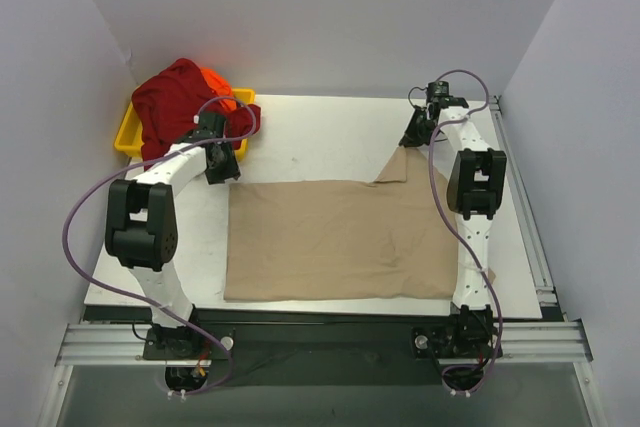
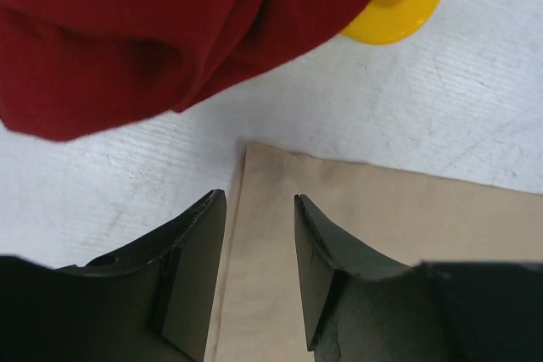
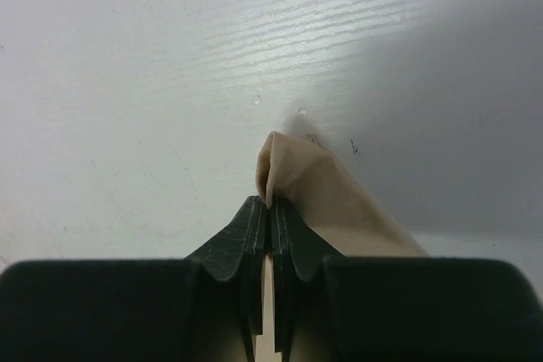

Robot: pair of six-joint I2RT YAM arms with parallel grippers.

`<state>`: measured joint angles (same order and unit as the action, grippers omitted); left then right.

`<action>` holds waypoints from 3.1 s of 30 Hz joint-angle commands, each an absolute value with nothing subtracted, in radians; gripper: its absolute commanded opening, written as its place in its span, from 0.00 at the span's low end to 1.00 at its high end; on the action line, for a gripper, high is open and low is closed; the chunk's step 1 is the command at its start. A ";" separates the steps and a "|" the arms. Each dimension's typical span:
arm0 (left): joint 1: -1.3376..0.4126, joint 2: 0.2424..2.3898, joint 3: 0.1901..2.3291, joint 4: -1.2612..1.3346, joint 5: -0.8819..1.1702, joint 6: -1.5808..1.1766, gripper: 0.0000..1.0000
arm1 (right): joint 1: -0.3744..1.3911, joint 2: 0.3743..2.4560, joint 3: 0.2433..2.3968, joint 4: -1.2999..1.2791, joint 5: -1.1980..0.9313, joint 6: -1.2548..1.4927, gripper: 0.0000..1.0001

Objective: Fold and stack the t-shirts
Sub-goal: Grap the side of the flattened tshirt furthest away from the robot with both arms, then fold the other side of the tshirt into a rectangle

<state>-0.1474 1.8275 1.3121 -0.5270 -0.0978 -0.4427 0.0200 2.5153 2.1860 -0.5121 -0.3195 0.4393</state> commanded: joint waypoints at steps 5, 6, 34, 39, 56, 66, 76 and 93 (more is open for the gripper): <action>-0.141 1.911 1.376 -0.491 -0.130 -0.385 0.48 | 0.011 2.422 2.145 -0.540 -0.311 0.449 0.00; -0.141 1.917 1.379 -0.485 -0.126 -0.385 0.47 | 0.011 2.422 2.143 -0.538 -0.311 0.456 0.00; -0.141 1.994 1.362 -0.472 -0.068 -0.388 0.00 | 0.002 2.341 2.091 -0.540 -0.339 0.541 0.00; -0.144 1.951 1.356 -0.457 -0.057 -0.387 0.00 | -0.063 2.295 2.083 -0.538 -0.371 0.606 0.00; -0.152 1.894 1.519 -0.414 0.024 -0.403 0.00 | -0.120 2.359 2.322 -0.540 -0.460 0.719 0.00; -0.152 1.816 1.407 -0.356 0.075 -0.387 0.00 | -0.146 2.182 2.119 -0.541 -0.491 0.716 0.00; -0.152 1.743 1.256 -0.350 0.080 -0.367 0.00 | -0.196 1.893 1.766 -0.610 -0.512 0.661 0.00; -0.160 1.649 1.131 -0.359 0.101 -0.354 0.00 | -0.230 1.582 1.404 -0.755 -0.460 0.578 0.00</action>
<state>-0.1516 1.7069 1.1545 -0.3885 0.0746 -0.3733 -0.2237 1.6547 1.4532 -0.6930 -0.4774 0.6056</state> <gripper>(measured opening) 0.024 0.042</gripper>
